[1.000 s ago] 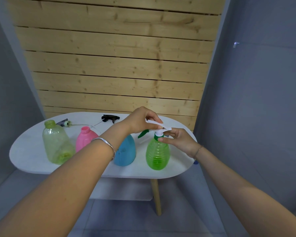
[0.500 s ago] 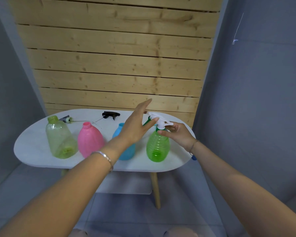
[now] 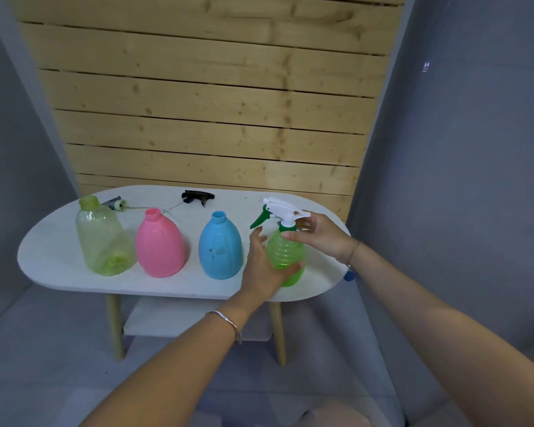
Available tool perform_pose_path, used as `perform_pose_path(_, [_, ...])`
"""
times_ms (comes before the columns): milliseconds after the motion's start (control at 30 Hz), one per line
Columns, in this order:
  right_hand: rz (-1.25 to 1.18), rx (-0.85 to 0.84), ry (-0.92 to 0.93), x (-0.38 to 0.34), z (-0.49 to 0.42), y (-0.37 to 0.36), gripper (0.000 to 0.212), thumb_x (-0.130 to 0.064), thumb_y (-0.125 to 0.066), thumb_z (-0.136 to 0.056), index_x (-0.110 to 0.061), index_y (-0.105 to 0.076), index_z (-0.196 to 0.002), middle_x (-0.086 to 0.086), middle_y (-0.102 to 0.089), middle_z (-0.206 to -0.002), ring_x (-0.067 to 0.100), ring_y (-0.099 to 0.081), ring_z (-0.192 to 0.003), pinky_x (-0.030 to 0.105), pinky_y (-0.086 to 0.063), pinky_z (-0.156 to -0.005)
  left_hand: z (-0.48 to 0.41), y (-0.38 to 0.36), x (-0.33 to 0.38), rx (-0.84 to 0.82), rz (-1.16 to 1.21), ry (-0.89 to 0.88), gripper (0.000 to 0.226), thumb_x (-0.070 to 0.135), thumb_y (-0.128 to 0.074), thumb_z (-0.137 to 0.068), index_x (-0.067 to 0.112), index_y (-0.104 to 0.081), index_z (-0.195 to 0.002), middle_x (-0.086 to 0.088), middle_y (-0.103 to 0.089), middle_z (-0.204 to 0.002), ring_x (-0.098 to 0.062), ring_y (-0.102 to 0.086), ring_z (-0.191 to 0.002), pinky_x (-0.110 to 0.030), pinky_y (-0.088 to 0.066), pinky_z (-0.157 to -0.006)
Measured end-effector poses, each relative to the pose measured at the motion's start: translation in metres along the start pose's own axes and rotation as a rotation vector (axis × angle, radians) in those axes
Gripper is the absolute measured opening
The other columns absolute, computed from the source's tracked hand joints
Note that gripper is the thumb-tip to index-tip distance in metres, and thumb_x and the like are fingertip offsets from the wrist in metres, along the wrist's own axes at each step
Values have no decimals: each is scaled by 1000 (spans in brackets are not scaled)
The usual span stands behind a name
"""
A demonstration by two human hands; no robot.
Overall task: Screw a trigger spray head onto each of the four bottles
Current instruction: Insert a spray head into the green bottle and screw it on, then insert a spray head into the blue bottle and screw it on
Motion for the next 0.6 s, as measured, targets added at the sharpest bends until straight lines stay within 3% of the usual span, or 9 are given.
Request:
perform_pose_path(100, [3,-51,2,2,-4,2,27,-12,-70,-81,-16,-67,-108,1,-70,-112,10,-65,-105,24,-48,-96,-10,2,-7,-105,32,-25,73,38,-84,-62,37,-37,-117,23,-54,-105,-8,-58,-101,-8,-45,-75])
perform_pose_path(267, [-21,89,81,12,-5,-9,30,-12,-71,-80,-8,-68,-110,6,-70,-113,13,-65,-107,23,-49,-96,-15,2,-15,-82,65,-34,61,42,-85,-57,46,-44,-103,23,-58,-100,8,-57,-90,-11,-45,-72])
perform_pose_path(433, [-33,270,153,18,-1,-24,33,-13,-74,-77,-6,-69,-109,1,-69,-111,10,-63,-110,17,-48,-97,-12,-7,-14,19,51,-19,67,42,-84,-58,42,-39,-108,26,-55,-98,8,-55,-90,-10,-42,-71])
perform_pose_path(600, [18,284,151,10,-3,-25,35,-18,-78,-74,-10,-67,-107,8,-71,-106,13,-64,-99,17,-47,-91,-19,16,-14,-234,-3,-7,74,32,-80,-70,25,-23,-115,15,-49,-104,-7,-58,-97,-29,-54,-82])
Point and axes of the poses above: each hand's wrist, its own z-axis away from the middle knuckle, its own y-axis out of the back of the hand, x = y × z, the point moved 1 cm from there along -z, towards the middle knuckle
